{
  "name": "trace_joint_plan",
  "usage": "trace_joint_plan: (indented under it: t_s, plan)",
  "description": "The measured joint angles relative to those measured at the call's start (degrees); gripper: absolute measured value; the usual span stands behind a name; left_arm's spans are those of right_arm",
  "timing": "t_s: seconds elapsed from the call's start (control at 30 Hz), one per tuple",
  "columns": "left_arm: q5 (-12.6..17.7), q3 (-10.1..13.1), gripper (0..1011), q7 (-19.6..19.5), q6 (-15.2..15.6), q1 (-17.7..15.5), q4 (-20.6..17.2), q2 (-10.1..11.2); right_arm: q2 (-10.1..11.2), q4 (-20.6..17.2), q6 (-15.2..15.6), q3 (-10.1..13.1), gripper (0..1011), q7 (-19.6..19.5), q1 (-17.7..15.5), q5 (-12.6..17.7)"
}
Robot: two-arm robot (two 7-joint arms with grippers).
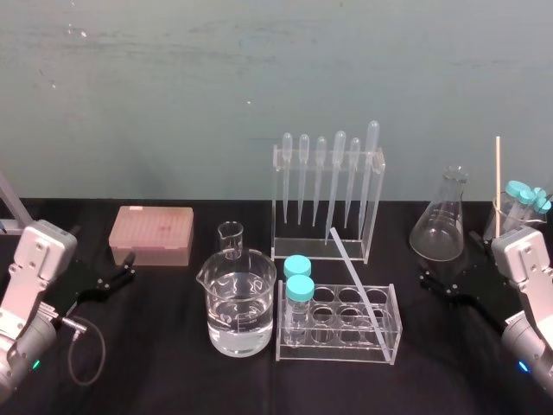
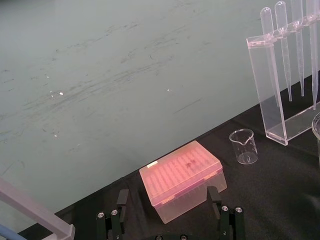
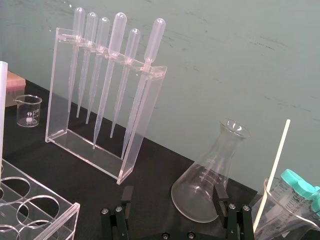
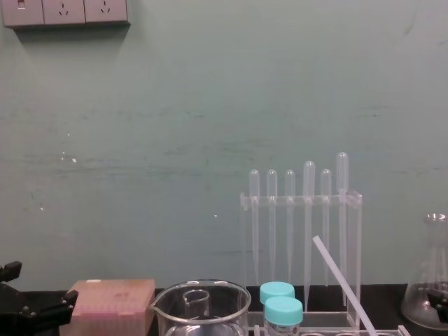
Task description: Pick up the stirring rod with one hand, then place it down.
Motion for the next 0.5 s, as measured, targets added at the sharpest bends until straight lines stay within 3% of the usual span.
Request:
trace_joint_plan:
  t_s: [0.5]
  plan:
    - [0.0, 0.0, 1000, 0.0, 0.0, 0.0, 0.0, 0.0, 0.0, 0.0, 0.0, 0.0, 1003, 0.0, 0.0, 0.0]
